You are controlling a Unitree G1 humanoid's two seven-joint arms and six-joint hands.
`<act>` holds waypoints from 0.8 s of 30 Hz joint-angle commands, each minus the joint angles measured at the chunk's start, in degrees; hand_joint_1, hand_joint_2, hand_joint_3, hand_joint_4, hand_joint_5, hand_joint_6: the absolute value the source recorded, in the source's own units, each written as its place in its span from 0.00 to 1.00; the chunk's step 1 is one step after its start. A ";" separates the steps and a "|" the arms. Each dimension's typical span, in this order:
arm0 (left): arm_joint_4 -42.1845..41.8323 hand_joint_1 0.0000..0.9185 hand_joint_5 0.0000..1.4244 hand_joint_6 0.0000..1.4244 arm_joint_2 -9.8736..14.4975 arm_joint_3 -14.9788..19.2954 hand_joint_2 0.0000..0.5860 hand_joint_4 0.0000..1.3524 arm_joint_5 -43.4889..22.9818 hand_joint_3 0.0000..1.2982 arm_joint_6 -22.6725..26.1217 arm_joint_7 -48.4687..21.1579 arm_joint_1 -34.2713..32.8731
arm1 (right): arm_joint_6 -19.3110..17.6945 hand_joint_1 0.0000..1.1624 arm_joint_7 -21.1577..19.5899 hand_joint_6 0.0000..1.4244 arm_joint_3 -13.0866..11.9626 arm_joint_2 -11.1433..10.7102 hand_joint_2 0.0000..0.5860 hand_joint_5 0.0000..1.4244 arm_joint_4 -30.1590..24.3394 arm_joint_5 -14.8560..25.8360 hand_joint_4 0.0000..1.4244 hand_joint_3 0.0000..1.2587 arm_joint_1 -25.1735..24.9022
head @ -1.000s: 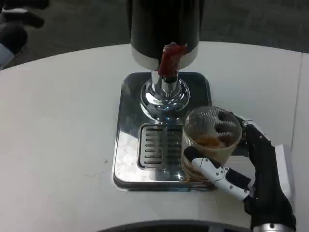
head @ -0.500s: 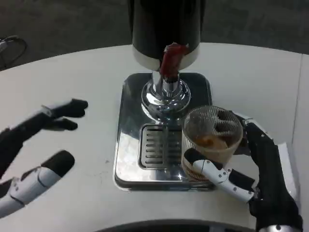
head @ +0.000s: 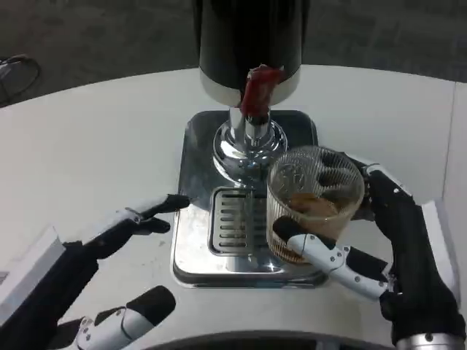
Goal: Grasp the cup under the faucet to collect the drink, then remove the cup.
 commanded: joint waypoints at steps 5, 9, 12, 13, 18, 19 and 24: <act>-3.05 0.00 0.08 0.09 -1.36 -5.68 0.19 0.00 11.28 0.06 1.44 2.98 -0.42 | -0.10 0.81 3.56 0.35 0.07 -0.92 0.35 0.58 -3.16 1.09 0.55 0.57 0.24; -4.50 0.00 0.06 0.07 -1.91 -7.10 0.18 0.00 15.59 0.04 3.15 4.27 -0.08 | -1.30 0.81 4.56 0.36 0.41 -1.84 0.32 0.58 -3.01 0.77 0.55 0.58 0.53; -4.84 0.00 0.05 0.07 -2.14 -8.09 0.18 0.00 17.66 0.03 3.70 5.07 -0.06 | -1.76 0.81 4.06 0.36 0.62 -2.07 0.33 0.59 -2.69 -0.06 0.55 0.58 0.54; -4.88 0.00 0.05 0.07 -2.17 -8.37 0.18 0.00 18.10 0.03 3.92 5.30 -0.03 | -1.47 0.81 4.03 0.36 0.55 -1.72 0.33 0.59 -2.61 0.55 0.55 0.58 0.70; -4.82 0.00 0.04 0.07 -2.01 -9.06 0.18 0.00 18.92 0.03 4.94 6.15 0.10 | -1.41 0.81 4.20 0.36 0.65 -1.74 0.32 0.60 -2.74 1.10 0.55 0.58 1.39; -4.78 0.00 0.04 0.07 -1.95 -9.17 0.18 0.00 19.03 0.03 5.16 6.24 0.16 | -1.69 0.81 4.16 0.36 0.70 -1.98 0.32 0.60 -2.74 0.88 0.55 0.58 1.53; -5.45 0.00 0.04 0.07 -2.20 -10.10 0.18 0.00 20.57 0.03 6.60 6.65 0.50 | -1.95 0.81 4.50 0.36 0.74 -2.58 0.32 0.60 -3.07 0.99 0.56 0.59 2.25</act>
